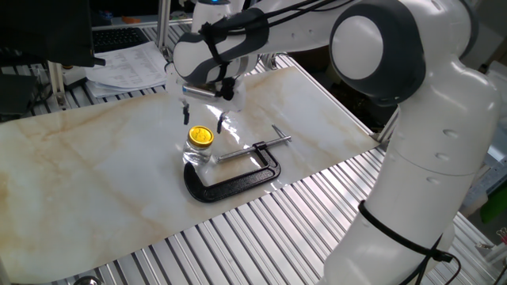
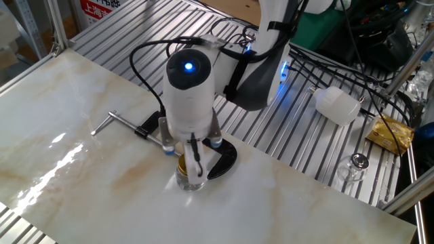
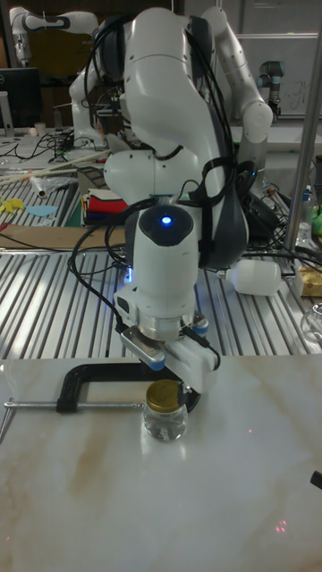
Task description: Screw the lid onto the jar
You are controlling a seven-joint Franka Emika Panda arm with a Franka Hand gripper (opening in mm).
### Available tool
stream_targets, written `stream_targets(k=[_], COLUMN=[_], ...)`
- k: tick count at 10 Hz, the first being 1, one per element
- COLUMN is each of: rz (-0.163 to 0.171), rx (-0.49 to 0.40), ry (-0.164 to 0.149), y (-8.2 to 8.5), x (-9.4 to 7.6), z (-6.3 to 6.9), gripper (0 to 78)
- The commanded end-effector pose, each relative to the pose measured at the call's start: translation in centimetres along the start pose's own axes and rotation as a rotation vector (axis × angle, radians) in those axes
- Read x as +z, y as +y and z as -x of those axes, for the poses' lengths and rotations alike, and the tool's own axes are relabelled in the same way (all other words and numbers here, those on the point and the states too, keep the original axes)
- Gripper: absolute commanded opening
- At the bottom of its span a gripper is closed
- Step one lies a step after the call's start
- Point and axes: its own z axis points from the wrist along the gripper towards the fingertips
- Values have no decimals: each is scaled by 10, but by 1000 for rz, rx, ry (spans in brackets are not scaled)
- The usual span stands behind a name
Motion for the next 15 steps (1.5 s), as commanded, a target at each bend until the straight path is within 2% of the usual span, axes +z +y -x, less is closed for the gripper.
stream_targets(k=[1,3,5,8,11,15], rz=[-75,-94,-92,-76,-62,-60], rx=[-181,-188,-189,-192,-193,-190], ry=[23,17,15,6,14,15], y=[-22,-23,-23,-21,-20,-15], x=[-8,-4,-2,3,4,5], z=[-14,-17,-15,-2,-1,-1], gripper=[771,771,771,771,771,771])
